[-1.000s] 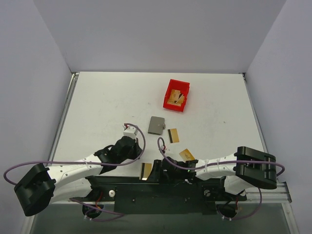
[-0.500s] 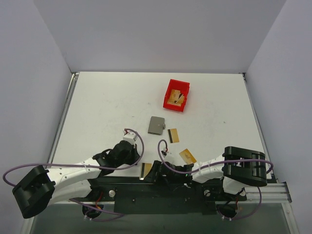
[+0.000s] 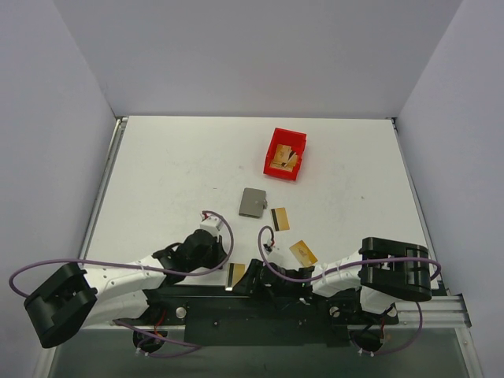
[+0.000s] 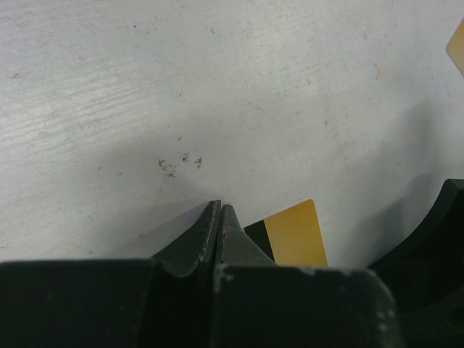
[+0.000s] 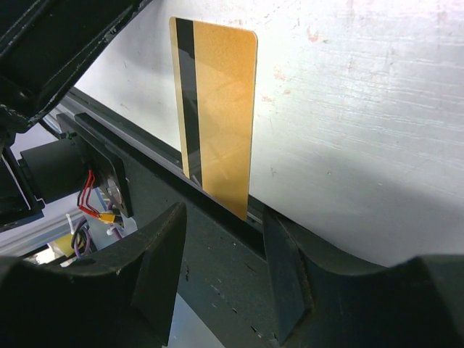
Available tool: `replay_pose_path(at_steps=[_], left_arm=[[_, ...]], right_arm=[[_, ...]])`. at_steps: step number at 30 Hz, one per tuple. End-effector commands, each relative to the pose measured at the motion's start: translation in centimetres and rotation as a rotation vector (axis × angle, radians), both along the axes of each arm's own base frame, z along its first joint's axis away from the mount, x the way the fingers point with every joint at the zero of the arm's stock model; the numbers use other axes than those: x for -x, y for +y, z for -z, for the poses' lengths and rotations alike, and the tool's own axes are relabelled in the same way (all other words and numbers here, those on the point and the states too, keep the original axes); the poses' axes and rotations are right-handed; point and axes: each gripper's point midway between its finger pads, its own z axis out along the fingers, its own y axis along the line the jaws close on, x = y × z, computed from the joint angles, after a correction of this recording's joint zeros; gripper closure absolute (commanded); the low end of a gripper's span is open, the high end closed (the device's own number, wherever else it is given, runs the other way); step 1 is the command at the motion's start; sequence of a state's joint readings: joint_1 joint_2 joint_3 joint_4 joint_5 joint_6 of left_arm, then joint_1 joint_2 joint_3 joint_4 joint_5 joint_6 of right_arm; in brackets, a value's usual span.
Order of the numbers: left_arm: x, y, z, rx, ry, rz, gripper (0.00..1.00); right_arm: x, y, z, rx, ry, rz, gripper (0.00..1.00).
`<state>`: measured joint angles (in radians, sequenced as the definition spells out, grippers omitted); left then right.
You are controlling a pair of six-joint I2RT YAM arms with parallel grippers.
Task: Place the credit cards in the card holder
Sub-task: Pick up the credit card at the corner of the board.
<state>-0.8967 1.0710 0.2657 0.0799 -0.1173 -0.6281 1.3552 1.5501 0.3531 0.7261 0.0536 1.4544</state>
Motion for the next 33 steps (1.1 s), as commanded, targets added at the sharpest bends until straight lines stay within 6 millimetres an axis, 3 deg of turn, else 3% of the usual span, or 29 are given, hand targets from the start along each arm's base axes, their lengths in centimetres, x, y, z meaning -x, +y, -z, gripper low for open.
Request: replay_pose_path(at_steps=[1,18,33], left_arm=[[-1.0,-1.3,-1.3,0.035,-0.033,0.007,1.0],[1.3,-0.8,1.0,0.035,0.051,0.037,1.0],[2.8,-0.8,1.3,0.034,0.077,0.023,1.0]], right_arm=[[-1.1,-1.3,1.0,0.037,-0.019,0.058,0.58],[-2.2,-2.2,1.6,0.006,-0.01,0.111,0.6],[-2.4,-1.9,2.0,-0.001,-0.004,0.105,0.68]])
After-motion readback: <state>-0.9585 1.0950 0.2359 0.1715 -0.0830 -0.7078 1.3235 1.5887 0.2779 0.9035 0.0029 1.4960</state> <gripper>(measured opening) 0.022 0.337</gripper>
